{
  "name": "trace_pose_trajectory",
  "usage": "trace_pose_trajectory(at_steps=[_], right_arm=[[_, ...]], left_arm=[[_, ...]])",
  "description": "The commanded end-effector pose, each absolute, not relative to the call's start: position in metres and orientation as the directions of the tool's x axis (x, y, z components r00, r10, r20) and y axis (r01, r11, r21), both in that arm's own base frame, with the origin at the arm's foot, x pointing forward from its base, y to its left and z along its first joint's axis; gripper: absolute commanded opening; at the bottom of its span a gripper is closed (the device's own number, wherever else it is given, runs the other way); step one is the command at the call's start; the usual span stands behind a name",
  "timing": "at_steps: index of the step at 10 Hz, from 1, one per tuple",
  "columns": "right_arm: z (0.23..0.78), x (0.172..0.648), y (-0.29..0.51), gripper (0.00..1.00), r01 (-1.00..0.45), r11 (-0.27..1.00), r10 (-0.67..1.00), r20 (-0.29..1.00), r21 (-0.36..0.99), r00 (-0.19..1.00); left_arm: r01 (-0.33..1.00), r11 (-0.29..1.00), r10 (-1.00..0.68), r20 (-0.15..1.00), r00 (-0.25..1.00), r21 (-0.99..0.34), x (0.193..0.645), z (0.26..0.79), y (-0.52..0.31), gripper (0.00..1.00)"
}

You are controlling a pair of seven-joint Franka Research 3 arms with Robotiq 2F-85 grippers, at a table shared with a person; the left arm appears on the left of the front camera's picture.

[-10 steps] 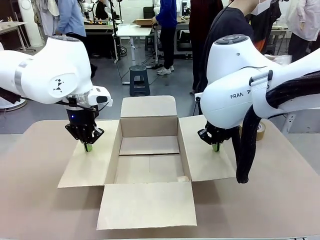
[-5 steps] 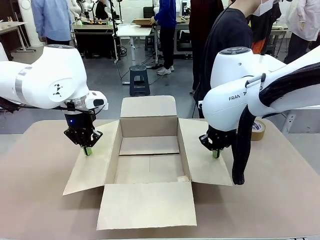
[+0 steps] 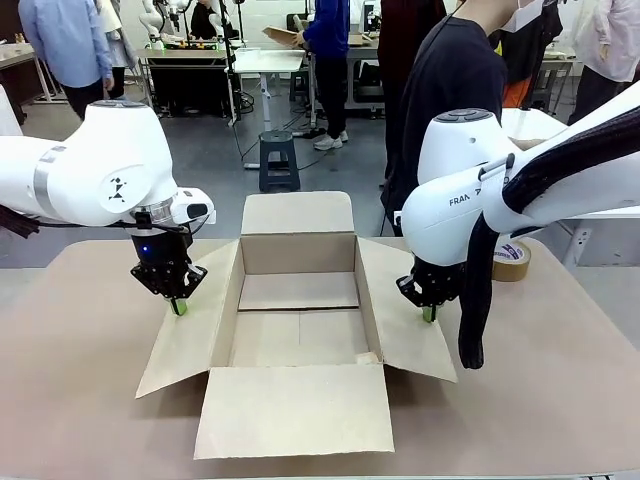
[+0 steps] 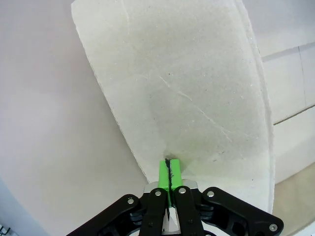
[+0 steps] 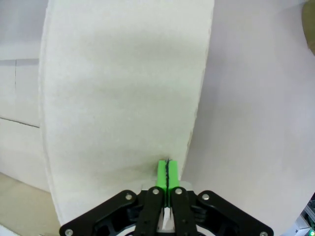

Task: Wrap the clocks to prevent damage.
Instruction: Open the side flaps of the Package Box, then once the human has placed the objects inside and stepped back, release both hands from the side flaps of the Package Box.

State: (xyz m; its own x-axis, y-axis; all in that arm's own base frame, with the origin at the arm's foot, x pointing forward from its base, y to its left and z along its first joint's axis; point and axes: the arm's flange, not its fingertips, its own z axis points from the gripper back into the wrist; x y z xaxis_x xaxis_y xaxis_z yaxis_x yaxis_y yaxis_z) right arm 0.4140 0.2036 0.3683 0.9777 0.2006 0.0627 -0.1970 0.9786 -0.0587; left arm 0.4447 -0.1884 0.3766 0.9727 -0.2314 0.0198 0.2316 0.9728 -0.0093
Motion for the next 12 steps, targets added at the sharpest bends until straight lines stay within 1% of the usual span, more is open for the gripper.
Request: trace_pose_trajectory(at_steps=[1, 12], right_arm=[[0.366, 0.4114, 0.2028, 0.01, -0.173, 0.984, 0.175, 0.046, -0.047, 0.983], [0.366, 0.4114, 0.2028, 0.01, -0.173, 0.984, 0.175, 0.046, -0.047, 0.983]], left_arm=[[0.232, 0.973, -0.232, 0.023, 0.973, -0.007, 0.4443, 0.3794, -0.1877, 0.0], [0.232, 0.973, -0.232, 0.023, 0.973, -0.007, 0.4443, 0.3794, -0.1877, 0.0]])
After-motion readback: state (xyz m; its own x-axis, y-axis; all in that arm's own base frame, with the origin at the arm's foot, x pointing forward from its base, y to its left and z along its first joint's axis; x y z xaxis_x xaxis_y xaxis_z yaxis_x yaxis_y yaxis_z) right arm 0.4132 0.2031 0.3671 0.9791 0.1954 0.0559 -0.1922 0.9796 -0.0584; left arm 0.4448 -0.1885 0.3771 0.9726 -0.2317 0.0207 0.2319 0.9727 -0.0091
